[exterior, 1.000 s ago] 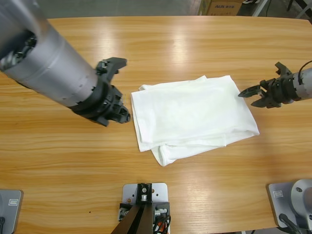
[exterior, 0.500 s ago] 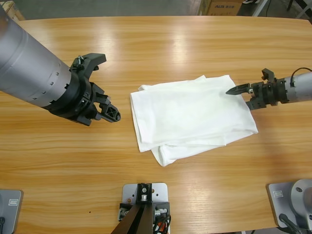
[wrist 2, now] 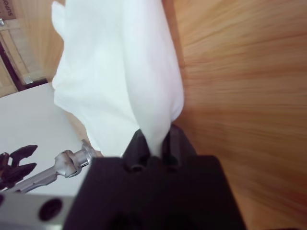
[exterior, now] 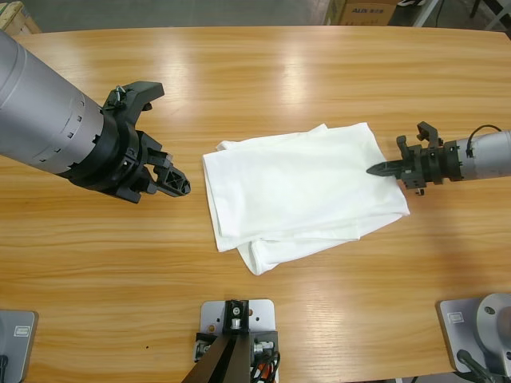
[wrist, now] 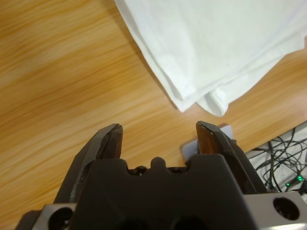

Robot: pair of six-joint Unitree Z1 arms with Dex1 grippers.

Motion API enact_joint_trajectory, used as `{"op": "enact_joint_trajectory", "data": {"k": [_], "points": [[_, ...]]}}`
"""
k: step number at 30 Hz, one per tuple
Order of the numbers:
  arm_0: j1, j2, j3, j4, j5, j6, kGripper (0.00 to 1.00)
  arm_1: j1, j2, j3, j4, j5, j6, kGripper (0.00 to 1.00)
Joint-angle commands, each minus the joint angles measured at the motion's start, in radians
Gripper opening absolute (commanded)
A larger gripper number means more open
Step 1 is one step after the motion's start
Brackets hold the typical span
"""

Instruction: Fold clothes

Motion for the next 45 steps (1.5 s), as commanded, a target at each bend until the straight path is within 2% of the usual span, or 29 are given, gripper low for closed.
{"op": "enact_joint_trajectory", "data": {"k": [1, 6, 8, 10, 12, 16, 19, 23, 26, 29, 34, 35, 36, 37, 38, 39, 42, 44, 45], "points": [[0.01, -0.008, 0.038, 0.01, 0.009, -0.011, 0.586, 0.009, -0.352, -0.11, 0.326, -0.365, -0.054, 0.0], [0.01, -0.016, 0.049, 0.01, 0.008, -0.012, 0.589, 0.02, -0.396, -0.32, 0.668, -0.748, -0.097, 0.0], [0.01, -0.011, 0.047, 0.009, 0.008, -0.013, 0.591, 0.075, -0.39, -0.424, 0.81, -0.92, -0.109, 0.0], [0.01, -0.009, 0.047, 0.009, 0.009, -0.013, 0.591, 0.159, -0.389, -0.507, 0.905, -1.028, -0.117, 0.0], [0.01, -0.003, 0.047, 0.007, 0.01, -0.02, 0.591, 0.283, -0.369, -0.579, 0.965, -1.085, -0.115, 0.0], [0.01, 0.002, 0.046, 0.001, 0.01, -0.023, 0.591, 0.576, -0.225, -0.634, 0.99, -1.156, -0.086, 0.0], [0.01, 0.001, 0.05, 0.001, 0.013, -0.023, 0.591, 0.775, -0.167, -0.685, 1.029, -1.17, -0.05, 0.0], [0.01, 0.001, 0.046, 0.0, 0.018, -0.03, 0.591, 0.949, -0.091, -0.688, 1.043, -1.128, 0.008, 0.0], [0.01, -0.002, 0.047, -0.001, 0.018, -0.03, 0.591, 1.039, -0.047, -0.686, 1.046, -1.085, 0.064, 0.0], [0.01, -0.004, 0.048, 0.001, 0.018, -0.03, 0.591, 1.096, -0.019, -0.686, 1.04, -1.088, 0.103, 0.0], [0.01, 0.003, 0.05, -0.001, 0.019, -0.03, 0.591, 1.201, -0.049, -0.667, 1.027, -1.066, 0.28, 0.0], [0.01, 0.007, 0.051, -0.001, 0.019, -0.03, 0.591, 1.209, -0.078, -0.662, 1.034, -1.054, 0.312, 0.093], [0.01, 0.012, 0.052, -0.001, 0.019, -0.03, 0.591, 1.211, -0.112, -0.665, 1.045, -1.032, 0.332, 0.676], [0.01, 0.015, 0.052, -0.001, 0.019, -0.03, 0.593, 1.211, -0.146, -0.666, 1.051, -1.012, 0.338, 0.878], [0.01, 0.016, 0.052, -0.001, 0.019, -0.03, 0.595, 1.211, -0.181, -0.667, 1.055, -0.988, 0.339, 0.974], [0.01, 0.018, 0.052, -0.001, 0.019, -0.028, 0.595, 1.211, -0.213, -0.667, 1.065, -0.961, 0.345, 0.999], [0.01, 0.021, 0.062, -0.001, 0.019, -0.028, 0.628, 1.211, -0.319, -0.667, 1.076, -0.874, 0.389, 0.991], [0.01, 0.021, 0.064, -0.001, 0.019, -0.028, 0.628, 1.211, -0.381, -0.666, 1.073, -0.815, 0.427, 0.8], [0.01, 0.021, 0.064, -0.001, 0.02, -0.028, 0.628, 1.211, -0.423, -0.664, 1.073, -0.812, 0.453, 0.628]]}}
